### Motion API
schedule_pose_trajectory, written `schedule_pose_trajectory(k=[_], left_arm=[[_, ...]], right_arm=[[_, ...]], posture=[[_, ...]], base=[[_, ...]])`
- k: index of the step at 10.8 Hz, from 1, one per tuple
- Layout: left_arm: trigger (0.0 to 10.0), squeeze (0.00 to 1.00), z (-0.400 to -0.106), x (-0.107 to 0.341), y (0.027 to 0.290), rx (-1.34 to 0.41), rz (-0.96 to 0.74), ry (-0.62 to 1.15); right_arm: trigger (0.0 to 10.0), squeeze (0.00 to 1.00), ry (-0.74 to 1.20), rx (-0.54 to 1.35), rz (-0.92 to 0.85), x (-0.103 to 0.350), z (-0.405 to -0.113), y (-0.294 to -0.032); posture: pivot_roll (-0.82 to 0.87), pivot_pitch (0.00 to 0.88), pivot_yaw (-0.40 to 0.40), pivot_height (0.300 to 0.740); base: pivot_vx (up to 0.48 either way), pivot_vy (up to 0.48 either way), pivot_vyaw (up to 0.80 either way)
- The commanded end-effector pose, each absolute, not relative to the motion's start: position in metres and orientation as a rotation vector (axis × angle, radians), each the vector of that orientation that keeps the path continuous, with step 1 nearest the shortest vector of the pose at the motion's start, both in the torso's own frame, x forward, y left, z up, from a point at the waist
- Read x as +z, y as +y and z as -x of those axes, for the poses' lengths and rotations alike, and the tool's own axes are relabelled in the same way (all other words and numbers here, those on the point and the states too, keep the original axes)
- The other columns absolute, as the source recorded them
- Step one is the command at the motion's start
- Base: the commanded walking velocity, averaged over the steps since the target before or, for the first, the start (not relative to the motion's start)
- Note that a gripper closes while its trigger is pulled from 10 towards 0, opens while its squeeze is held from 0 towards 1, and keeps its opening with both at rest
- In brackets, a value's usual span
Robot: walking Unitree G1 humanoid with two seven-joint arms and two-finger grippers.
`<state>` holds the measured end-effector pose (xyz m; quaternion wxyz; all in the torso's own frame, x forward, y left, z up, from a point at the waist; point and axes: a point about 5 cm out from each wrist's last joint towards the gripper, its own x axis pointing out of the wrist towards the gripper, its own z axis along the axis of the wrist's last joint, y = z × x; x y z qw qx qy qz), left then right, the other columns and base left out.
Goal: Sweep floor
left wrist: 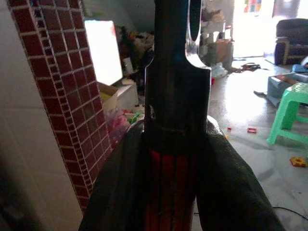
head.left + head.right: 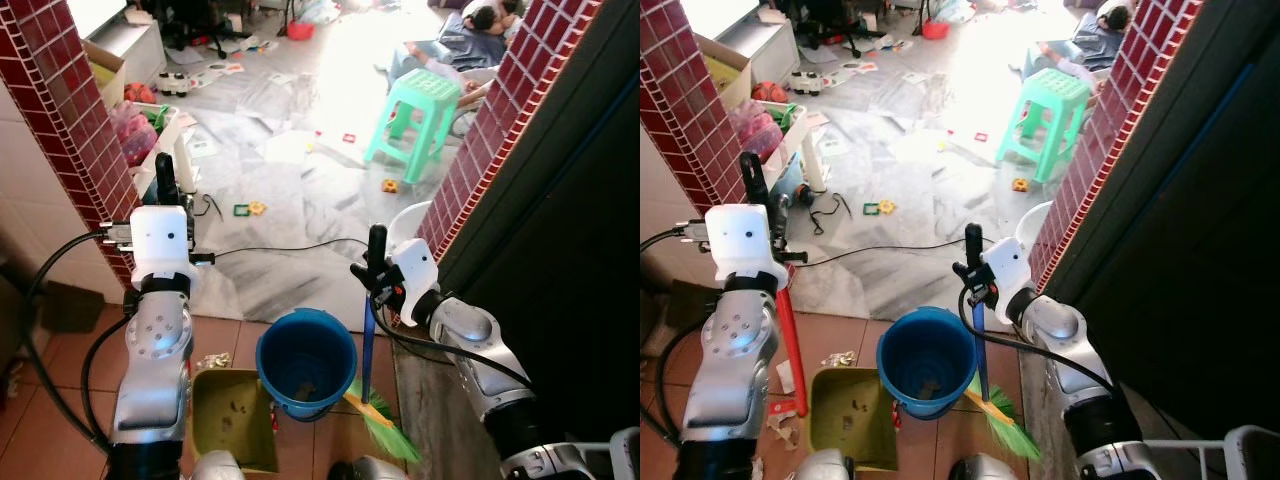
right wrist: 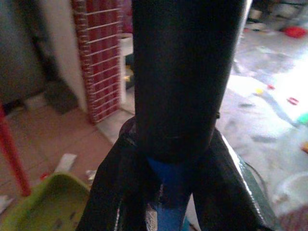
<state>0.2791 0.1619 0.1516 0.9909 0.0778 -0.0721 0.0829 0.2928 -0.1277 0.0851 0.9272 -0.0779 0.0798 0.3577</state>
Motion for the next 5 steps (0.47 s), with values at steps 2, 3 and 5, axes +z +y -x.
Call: schedule_pose_trajectory(k=[2,3,5], left_arm=[[10.0,0.0,-0.289,0.158,0.147,0.139,-0.097,-0.168],[10.0,0.0,-0.303,0.16,0.132,0.115,-0.071,-0.176],[10.0,0.0,-0.319,0.161,0.108,0.07,-0.056,-0.182]], right_arm=[[10.0,0.0,0.182,0.938,0.115,0.094,-0.278,-0.117],[10.0,0.0,0.214,1.112,0.055,0.102,-0.263,-0.11],[10.0,0.0,0.231,1.183,0.065,0.102,-0.256,-0.113]], posture=[[0.01,0.019,-0.078,0.74],[0.0,0.019,-0.072,0.74],[-0.02,0.018,-0.067,0.74]], base=[[0.0,0.0,0.0],[0.0,0.0,0.0],[0.0,0.0,0.0]])
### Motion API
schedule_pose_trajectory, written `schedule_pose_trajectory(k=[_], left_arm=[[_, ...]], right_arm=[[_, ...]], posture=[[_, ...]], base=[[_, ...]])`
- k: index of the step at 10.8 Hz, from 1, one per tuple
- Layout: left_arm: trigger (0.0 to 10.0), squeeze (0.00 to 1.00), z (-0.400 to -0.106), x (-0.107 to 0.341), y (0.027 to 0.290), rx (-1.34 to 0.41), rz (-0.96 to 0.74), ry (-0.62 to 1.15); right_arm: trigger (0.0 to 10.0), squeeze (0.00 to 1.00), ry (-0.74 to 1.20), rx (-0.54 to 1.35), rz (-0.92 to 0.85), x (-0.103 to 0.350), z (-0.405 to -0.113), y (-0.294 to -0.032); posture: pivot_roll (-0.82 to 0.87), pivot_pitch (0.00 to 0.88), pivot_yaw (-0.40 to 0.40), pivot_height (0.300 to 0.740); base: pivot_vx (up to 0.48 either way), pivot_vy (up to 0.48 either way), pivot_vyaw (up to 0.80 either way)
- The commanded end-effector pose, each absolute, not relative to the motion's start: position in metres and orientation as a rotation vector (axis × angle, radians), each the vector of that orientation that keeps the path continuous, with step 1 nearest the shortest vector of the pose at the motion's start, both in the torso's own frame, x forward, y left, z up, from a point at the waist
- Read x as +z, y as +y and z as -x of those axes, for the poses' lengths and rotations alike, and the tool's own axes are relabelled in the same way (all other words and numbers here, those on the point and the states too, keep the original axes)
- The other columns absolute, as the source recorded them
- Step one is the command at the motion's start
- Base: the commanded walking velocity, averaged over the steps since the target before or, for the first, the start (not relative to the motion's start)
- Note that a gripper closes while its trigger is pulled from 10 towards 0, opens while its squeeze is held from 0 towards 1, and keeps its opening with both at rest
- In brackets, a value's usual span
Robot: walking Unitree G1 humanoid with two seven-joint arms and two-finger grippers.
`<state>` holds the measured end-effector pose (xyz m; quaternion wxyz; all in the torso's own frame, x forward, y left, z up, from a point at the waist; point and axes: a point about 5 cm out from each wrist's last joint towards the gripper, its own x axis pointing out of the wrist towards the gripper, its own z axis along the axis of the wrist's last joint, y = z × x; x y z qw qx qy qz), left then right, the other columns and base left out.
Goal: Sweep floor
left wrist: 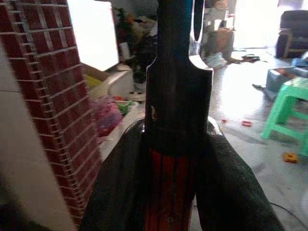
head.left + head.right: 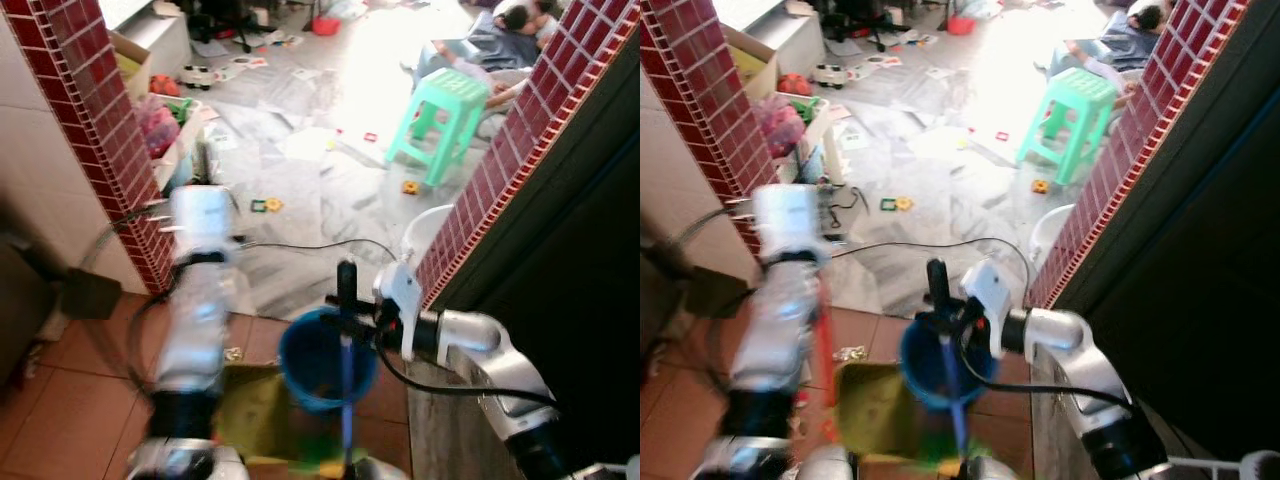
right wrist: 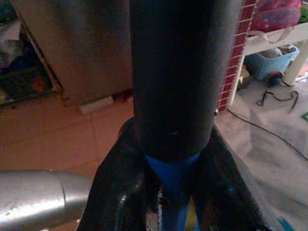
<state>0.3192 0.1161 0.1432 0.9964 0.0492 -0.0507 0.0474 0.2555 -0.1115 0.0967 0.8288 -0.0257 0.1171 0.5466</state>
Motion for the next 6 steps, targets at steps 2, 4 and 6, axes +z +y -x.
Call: schedule_pose_trajectory(k=[2,4,6], left_arm=[[10.0,0.0,-0.327,0.155,0.091,0.031,-0.039,-0.159],[10.0,0.0,-0.327,0.162,0.096,0.028,-0.072,-0.206],[10.0,0.0,-0.32,0.172,0.131,0.116,-0.105,-0.248]], right_arm=[[10.0,0.0,0.166,1.124,0.031,0.11,-0.262,-0.111],[10.0,0.0,0.035,0.962,0.069,0.121,-0.277,-0.109],[10.0,0.0,-0.019,0.901,0.109,0.127,-0.281,-0.113]], posture=[[-0.02,0.016,-0.064,0.74],[-0.02,0.016,-0.061,0.74],[-0.01,0.022,-0.056,0.74]], base=[[0.0,0.0,0.0],[0.0,0.0,0.0],[0.0,0.0,0.0]])
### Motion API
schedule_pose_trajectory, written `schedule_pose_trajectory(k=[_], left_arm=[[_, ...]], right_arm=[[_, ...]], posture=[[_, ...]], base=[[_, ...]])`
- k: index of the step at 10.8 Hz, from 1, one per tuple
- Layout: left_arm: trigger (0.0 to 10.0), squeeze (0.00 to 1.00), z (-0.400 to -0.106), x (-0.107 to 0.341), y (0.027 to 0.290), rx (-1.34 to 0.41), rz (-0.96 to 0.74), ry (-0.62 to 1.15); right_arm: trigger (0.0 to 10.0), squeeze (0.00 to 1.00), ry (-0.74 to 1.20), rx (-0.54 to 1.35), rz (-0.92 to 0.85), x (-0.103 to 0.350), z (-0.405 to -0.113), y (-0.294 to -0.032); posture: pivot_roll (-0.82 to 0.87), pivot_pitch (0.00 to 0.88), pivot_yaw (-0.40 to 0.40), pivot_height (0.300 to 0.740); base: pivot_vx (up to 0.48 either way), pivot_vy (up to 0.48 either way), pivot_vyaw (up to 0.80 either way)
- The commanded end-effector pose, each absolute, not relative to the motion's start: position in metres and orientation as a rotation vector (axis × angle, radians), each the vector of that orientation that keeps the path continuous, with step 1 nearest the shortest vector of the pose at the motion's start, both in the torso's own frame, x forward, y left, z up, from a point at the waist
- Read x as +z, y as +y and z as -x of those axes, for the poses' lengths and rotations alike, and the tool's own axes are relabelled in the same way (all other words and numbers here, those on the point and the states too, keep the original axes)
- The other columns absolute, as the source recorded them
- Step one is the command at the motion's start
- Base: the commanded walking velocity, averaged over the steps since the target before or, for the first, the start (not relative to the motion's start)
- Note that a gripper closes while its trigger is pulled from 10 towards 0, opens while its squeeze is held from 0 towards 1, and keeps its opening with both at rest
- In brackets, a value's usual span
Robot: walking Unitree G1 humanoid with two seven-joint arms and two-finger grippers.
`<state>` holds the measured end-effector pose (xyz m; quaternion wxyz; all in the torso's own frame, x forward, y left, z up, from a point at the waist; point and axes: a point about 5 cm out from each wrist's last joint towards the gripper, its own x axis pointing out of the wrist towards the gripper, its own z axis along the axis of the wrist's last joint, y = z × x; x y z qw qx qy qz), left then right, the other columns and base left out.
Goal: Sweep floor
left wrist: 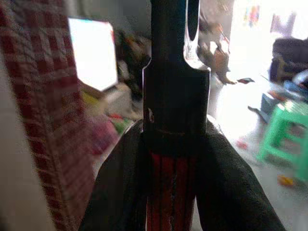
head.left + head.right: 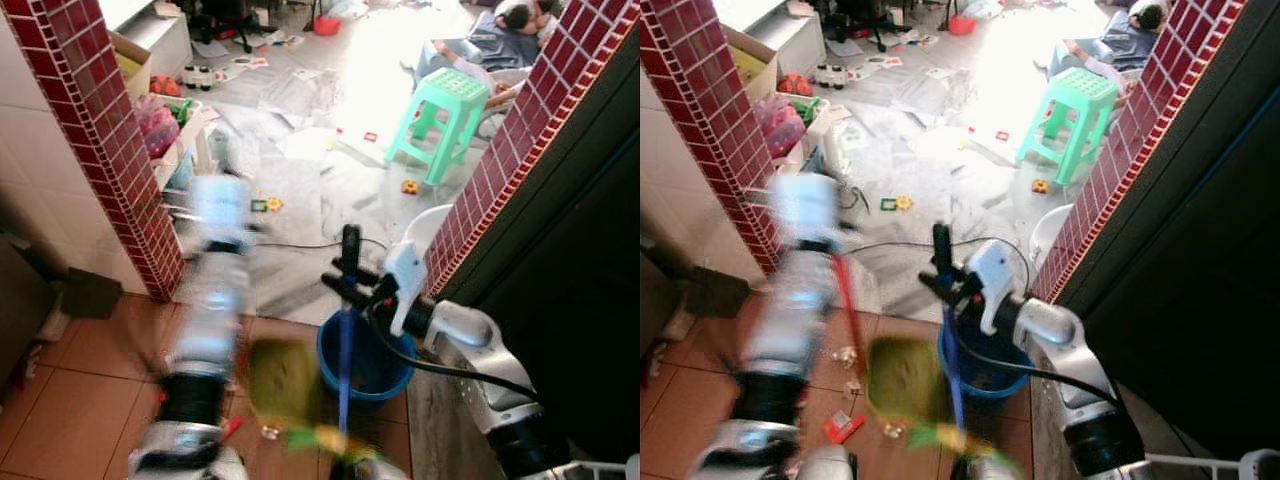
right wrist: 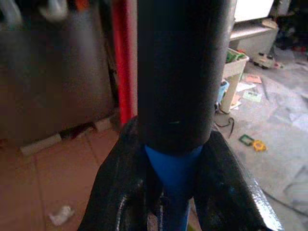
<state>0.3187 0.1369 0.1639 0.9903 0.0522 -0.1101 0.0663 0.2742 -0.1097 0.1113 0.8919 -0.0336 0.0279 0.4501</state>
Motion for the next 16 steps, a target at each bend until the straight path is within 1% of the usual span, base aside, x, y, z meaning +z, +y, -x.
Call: schedule_pose_trajectory(k=[1,2,3,4,5,6,8,10,11,13,14,15,16], left_arm=[[10.0,0.0,-0.313,0.174,0.147,0.146,-0.127,-0.263],[10.0,0.0,-0.3,0.173,0.163,0.169,-0.14,-0.258],[10.0,0.0,-0.293,0.172,0.17,0.184,-0.148,-0.247],[10.0,0.0,-0.282,0.169,0.178,0.196,-0.164,-0.23],[10.0,0.0,-0.266,0.156,0.185,0.199,-0.187,-0.174],[10.0,0.0,-0.259,0.149,0.186,0.201,-0.183,-0.137],[10.0,0.0,-0.258,0.146,0.181,0.193,-0.16,-0.109],[10.0,0.0,-0.26,0.144,0.174,0.163,-0.148,-0.097],[10.0,0.0,-0.26,0.142,0.172,0.14,-0.15,-0.084],[10.0,0.0,-0.26,0.142,0.171,0.134,-0.147,-0.082],[10.0,0.0,-0.261,0.144,0.17,0.128,-0.144,-0.086],[10.0,0.0,-0.261,0.144,0.17,0.114,-0.138,-0.085],[10.0,0.0,-0.261,0.141,0.17,0.107,-0.141,-0.078]], right_arm=[[10.0,0.0,0.003,0.959,0.13,0.123,-0.275,-0.115],[10.0,0.0,0.036,1.019,0.168,0.118,-0.269,-0.12],[10.0,0.0,0.028,1.019,0.216,0.116,-0.269,-0.124],[10.0,0.0,-0.007,1.007,0.273,0.117,-0.271,-0.128],[10.0,0.0,-0.099,0.98,0.332,0.126,-0.277,-0.128],[10.0,0.0,-0.16,0.96,0.349,0.134,-0.282,-0.124],[10.0,0.0,-0.226,0.934,0.351,0.14,-0.288,-0.118],[10.0,0.0,-0.221,0.946,0.331,0.137,-0.287,-0.113],[10.0,0.0,-0.185,0.959,0.28,0.133,-0.282,-0.112],[10.0,0.0,-0.171,0.974,0.29,0.126,-0.277,-0.112],[10.0,0.0,-0.142,1.003,0.257,0.123,-0.272,-0.11],[10.0,0.0,-0.081,1.036,0.147,0.121,-0.266,-0.106],[10.0,0.0,-0.042,1.054,0.091,0.117,-0.26,-0.105]], posture=[[-0.01,0.024,-0.055,0.74],[-0.01,0.027,-0.056,0.74],[-0.01,0.029,-0.058,0.74],[-0.01,0.03,-0.062,0.74],[0.0,0.03,-0.071,0.74],[0.01,0.03,-0.075,0.74],[0.01,0.027,-0.08,0.74],[0.0,0.022,-0.08,0.74],[0.0,0.019,-0.079,0.74],[0.0,0.013,-0.078,0.74],[0.0,0.008,-0.077,0.74],[0.0,0.007,-0.076,0.74],[0.0,0.007,-0.075,0.74]], base=[[0.0,0.0,0.0],[0.0,0.0,0.0],[0.0,0.0,0.0],[0.0,0.0,0.0],[0.0,0.0,0.0],[0.0,0.0,0.0],[0.0,0.0,0.0],[0.0,0.0,0.0],[0.0,0.0,0.0],[0.0,0.0,0.0],[0.0,0.0,0.0],[0.0,0.0,0.0],[0.0,0.0,0.0]])
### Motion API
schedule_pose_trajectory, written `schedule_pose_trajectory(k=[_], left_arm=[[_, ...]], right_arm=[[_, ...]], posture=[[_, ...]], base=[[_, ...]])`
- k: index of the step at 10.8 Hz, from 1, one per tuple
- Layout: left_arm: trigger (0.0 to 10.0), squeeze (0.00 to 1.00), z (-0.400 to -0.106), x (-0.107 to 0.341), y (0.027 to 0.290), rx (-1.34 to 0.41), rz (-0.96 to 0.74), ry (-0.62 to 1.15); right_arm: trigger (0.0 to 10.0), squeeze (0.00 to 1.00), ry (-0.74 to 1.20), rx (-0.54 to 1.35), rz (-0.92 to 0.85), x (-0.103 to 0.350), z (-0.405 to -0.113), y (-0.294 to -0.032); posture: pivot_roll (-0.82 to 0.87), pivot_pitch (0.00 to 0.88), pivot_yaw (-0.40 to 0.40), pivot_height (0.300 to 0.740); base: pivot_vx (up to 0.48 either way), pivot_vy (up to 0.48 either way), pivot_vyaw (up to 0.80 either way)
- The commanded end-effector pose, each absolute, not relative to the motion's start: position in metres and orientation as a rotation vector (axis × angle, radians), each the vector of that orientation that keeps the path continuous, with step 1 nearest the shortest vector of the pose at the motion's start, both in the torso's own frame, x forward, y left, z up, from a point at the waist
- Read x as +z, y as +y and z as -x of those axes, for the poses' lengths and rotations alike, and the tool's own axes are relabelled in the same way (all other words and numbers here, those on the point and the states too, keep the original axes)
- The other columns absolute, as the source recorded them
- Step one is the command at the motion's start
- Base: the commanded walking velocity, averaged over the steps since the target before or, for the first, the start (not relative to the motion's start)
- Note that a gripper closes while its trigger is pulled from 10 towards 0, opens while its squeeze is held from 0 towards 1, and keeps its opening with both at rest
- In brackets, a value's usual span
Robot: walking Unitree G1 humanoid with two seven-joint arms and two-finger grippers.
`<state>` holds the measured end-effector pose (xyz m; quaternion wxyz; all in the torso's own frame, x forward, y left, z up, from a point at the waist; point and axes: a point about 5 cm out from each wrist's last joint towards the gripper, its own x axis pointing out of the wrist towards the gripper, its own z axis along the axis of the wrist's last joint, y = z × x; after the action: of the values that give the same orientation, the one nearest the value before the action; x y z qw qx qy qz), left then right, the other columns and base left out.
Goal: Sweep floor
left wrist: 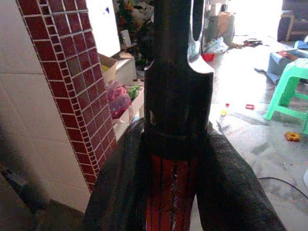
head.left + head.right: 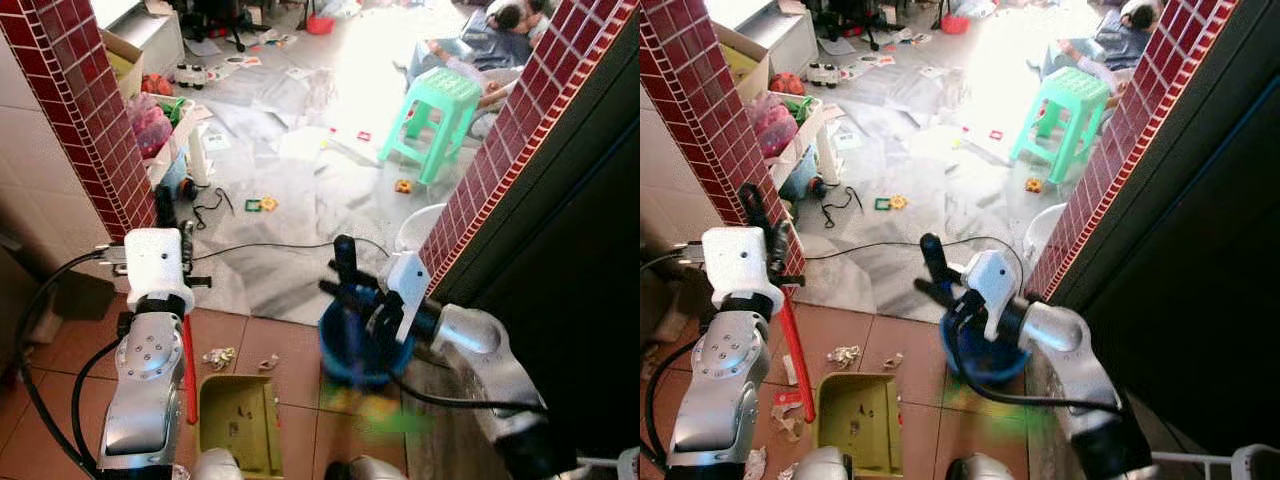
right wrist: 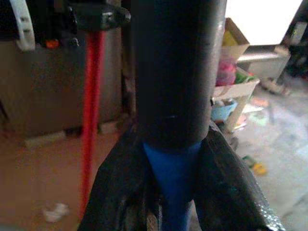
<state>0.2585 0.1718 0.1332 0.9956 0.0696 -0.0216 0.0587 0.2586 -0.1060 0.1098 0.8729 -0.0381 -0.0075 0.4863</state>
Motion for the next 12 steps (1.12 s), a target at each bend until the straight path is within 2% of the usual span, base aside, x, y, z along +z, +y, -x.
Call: schedule_pose_trajectory(k=[1,2,4,7,11,12], left_arm=[[10.0,0.0,-0.258,0.134,0.171,0.099,-0.135,-0.049],[10.0,0.0,-0.254,0.129,0.171,0.089,-0.116,-0.023],[10.0,0.0,-0.255,0.131,0.167,0.032,-0.146,-0.041],[10.0,0.0,-0.257,0.134,0.164,-0.003,-0.144,-0.041],[10.0,0.0,-0.257,0.133,0.155,-0.038,-0.131,-0.05],[10.0,0.0,-0.258,0.134,0.154,-0.041,-0.125,-0.052]], right_arm=[[10.0,0.0,-0.03,0.964,0.029,0.115,-0.26,-0.11],[10.0,0.0,-0.062,0.832,-0.002,0.12,-0.264,-0.115],[10.0,0.0,-0.089,0.718,-0.045,0.132,-0.269,-0.108],[10.0,0.0,-0.11,0.643,-0.019,0.131,-0.278,-0.101],[10.0,0.0,-0.105,0.576,0.01,0.133,-0.29,-0.104],[10.0,0.0,-0.1,0.572,0.014,0.13,-0.29,-0.102]], posture=[[0.0,0.011,-0.075,0.74],[0.0,0.021,-0.081,0.74],[0.01,0.033,-0.088,0.74],[0.02,0.042,-0.068,0.74],[0.02,0.034,-0.068,0.74],[0.02,0.028,-0.067,0.74]], base=[[0.0,0.0,0.0],[0.0,0.0,0.0],[-0.133,0.124,0.0],[-0.351,0.331,0.0],[0.0,0.0,0.0],[-0.311,0.0,0.0]])
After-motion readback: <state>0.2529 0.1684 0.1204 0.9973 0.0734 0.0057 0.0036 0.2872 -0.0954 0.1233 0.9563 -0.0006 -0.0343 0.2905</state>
